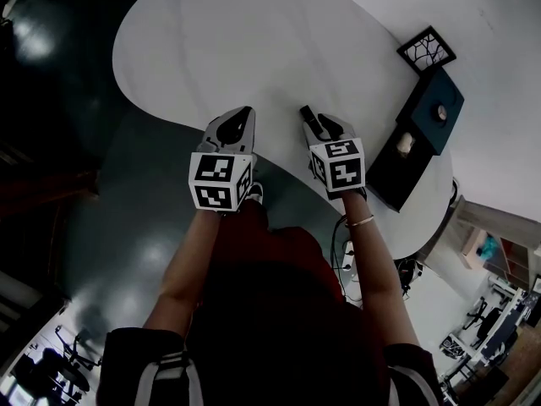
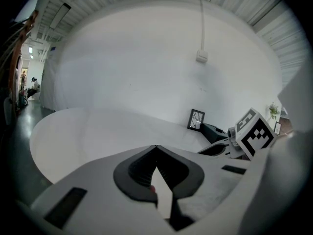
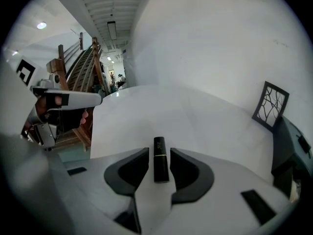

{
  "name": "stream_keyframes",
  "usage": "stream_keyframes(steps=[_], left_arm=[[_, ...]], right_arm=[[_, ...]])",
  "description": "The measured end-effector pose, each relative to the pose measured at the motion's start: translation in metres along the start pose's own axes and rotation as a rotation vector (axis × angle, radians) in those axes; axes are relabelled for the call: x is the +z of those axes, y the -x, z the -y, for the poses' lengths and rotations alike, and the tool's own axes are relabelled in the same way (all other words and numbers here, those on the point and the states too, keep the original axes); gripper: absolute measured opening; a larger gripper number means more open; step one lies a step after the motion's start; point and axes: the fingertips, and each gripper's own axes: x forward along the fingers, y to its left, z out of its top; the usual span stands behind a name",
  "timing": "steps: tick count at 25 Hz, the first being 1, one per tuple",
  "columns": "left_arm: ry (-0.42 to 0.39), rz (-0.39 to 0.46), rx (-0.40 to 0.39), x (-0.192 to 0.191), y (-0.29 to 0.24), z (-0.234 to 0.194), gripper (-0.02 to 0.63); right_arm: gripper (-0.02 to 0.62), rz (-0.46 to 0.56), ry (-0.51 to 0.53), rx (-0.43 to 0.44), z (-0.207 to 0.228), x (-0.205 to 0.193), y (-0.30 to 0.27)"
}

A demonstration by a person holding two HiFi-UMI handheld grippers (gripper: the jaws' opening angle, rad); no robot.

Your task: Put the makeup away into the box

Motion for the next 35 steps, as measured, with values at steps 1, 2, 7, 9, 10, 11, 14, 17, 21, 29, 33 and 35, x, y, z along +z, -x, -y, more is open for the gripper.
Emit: stream_keyframes(steps=[1, 2, 7, 9, 10, 11, 14, 17, 21, 29, 33, 35], left_arm=[[0.0, -0.001, 0.0, 0.0, -0.001, 0.0, 0.021], [0.001, -0.002, 0.001, 0.0, -0.002, -0.001, 0.021], [0.007, -0.012, 0.004, -0.003, -0.004, -0.005, 0.021], [0.008, -0.014, 0.005, -0.004, -0.006, -0.006, 0.021], [0.008, -0.015, 0.005, -0.004, -0.006, -0.006, 0.021], [0.008, -0.017, 0.005, -0.004, -0.007, -0.006, 0.021], [0.006, -0.019, 0.003, -0.005, -0.009, -0.004, 0.021], [0.001, -0.017, 0.002, -0.004, -0.008, -0.003, 0.021], [-0.004, -0.013, 0.001, -0.001, -0.007, -0.004, 0.021], [-0.018, -0.015, -0.029, 0.0, -0.006, 0.004, 0.021], [-0.036, -0.018, -0.056, 0.0, -0.009, 0.01, 0.021], [-0.047, -0.017, -0.073, 0.002, -0.01, 0.014, 0.021]], right_arm=[[0.126, -0.006, -0.002, 0.003, 0.001, -0.001, -0.002], [0.124, -0.013, -0.004, 0.006, 0.002, -0.002, -0.003], [0.124, -0.048, -0.004, 0.009, 0.002, -0.008, -0.009], [0.124, -0.055, 0.003, 0.008, 0.001, -0.008, -0.01], [0.124, -0.057, 0.007, 0.008, 0.0, -0.008, -0.01], [0.123, -0.058, 0.009, 0.009, 0.0, -0.008, -0.01], [0.11, -0.062, 0.008, 0.005, 0.003, -0.01, -0.011], [0.109, -0.059, -0.003, 0.008, 0.004, -0.011, -0.011], [0.106, -0.055, -0.011, 0.015, 0.002, -0.01, -0.01], [0.106, -0.009, -0.058, 0.004, -0.004, 0.001, 0.003], [0.106, 0.028, -0.09, -0.018, -0.003, 0.004, 0.013], [0.104, 0.051, -0.108, -0.031, -0.002, 0.007, 0.021]])
